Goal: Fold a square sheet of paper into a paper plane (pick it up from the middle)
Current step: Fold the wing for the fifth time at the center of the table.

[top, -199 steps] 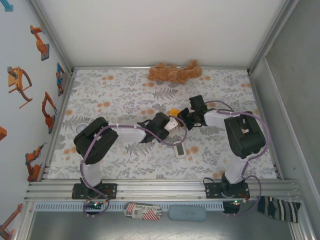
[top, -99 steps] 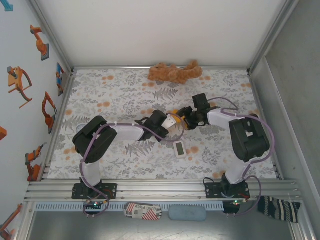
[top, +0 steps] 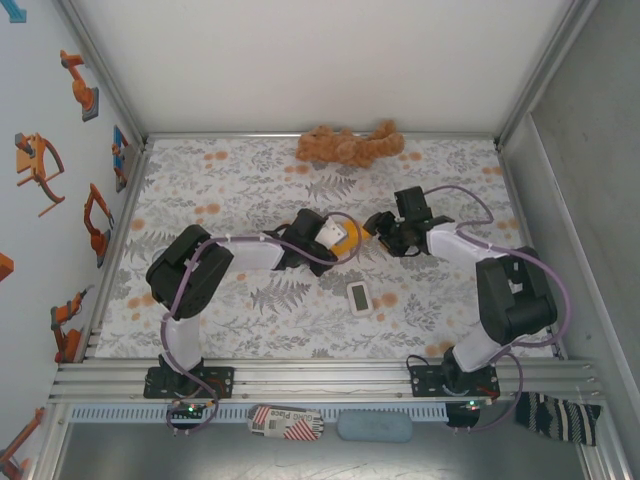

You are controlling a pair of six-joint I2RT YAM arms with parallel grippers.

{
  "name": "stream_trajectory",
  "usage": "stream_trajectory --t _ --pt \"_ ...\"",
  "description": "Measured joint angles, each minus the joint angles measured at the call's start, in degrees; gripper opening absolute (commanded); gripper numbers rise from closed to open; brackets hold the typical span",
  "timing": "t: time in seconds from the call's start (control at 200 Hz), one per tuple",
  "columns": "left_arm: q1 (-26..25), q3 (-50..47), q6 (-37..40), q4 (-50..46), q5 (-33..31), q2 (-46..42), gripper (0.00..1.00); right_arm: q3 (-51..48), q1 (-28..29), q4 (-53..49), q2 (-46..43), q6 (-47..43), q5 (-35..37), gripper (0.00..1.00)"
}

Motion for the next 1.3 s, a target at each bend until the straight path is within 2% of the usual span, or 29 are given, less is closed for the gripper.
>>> stream_trajectory --t 0.265,0.391,0.571,0.836,1.302 --pt "1.75 2.25 -2.1 -2.32 5.11 1.42 0.18 -7.15 0.0 9.77 0.0 -1.99 -4.61 0.49" --pt "2.27 3.39 -3.15 -3.34 7.19 2.21 0.18 -8.24 0.02 13.46 0.33 -3.63 -6.99 0.5" --pt "3.26 5.57 -5.44 -5.84 10.4 3.48 0.16 -8.22 0.57 16.35 1.55 -7.13 -8.74 0.57" --pt "4.11 7.15 -9.35 -8.31 13.75 4.46 0.17 -6.95 1.86 15.56 5.22 -11.8 -8.9 0.61" --pt "5.05 8.87 -12.48 -10.43 17.35 5.84 0.18 -0.48 2.71 11.3 10.1 -15.8 -9.05 0.61"
